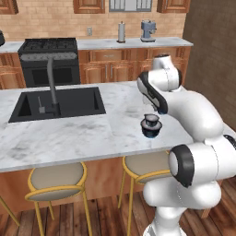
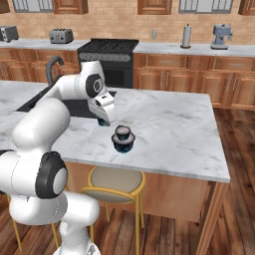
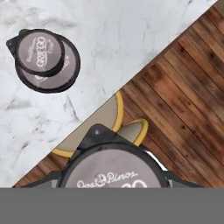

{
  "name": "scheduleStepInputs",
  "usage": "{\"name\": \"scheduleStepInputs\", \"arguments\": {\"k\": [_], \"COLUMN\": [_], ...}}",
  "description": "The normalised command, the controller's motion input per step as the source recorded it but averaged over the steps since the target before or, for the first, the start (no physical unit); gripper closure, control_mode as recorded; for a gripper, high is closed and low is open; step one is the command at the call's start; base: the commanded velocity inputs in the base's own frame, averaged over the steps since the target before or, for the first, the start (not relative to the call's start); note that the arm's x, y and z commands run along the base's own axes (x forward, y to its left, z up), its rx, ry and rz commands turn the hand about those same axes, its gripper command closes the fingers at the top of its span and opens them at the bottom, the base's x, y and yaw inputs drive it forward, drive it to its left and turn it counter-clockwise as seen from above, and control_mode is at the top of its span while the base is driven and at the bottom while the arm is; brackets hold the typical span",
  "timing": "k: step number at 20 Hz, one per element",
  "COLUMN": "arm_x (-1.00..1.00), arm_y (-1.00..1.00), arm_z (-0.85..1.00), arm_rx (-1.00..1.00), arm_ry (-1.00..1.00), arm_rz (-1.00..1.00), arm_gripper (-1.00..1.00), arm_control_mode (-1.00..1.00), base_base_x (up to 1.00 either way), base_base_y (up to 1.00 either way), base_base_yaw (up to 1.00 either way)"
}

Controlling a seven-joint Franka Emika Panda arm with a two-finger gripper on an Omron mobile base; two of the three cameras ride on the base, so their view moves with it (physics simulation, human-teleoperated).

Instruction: Stack the yogurt containers by placing the smaller containers on top of the larger containers.

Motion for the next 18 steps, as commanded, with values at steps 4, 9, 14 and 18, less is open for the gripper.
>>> {"name": "scheduleStepInputs", "arguments": {"k": [4,9,14,18], "arm_x": [0.25,0.2,0.16,0.18], "arm_y": [-0.01,-0.03,-0.04,-0.05], "arm_z": [0.05,0.0,0.0,0.0], "arm_rx": [0.0,0.0,0.0,0.02], "arm_ry": [0.0,-0.11,-0.13,-0.11], "arm_rz": [0.0,0.0,0.01,0.04], "arm_gripper": [1.0,1.0,1.0,1.0], "arm_control_mode": [-1.0,-1.0,-1.0,-1.0], "base_base_x": [0.0,0.0,0.0,0.0], "base_base_y": [0.0,0.0,0.0,0.0], "base_base_yaw": [0.0,0.0,0.0,0.0]}}
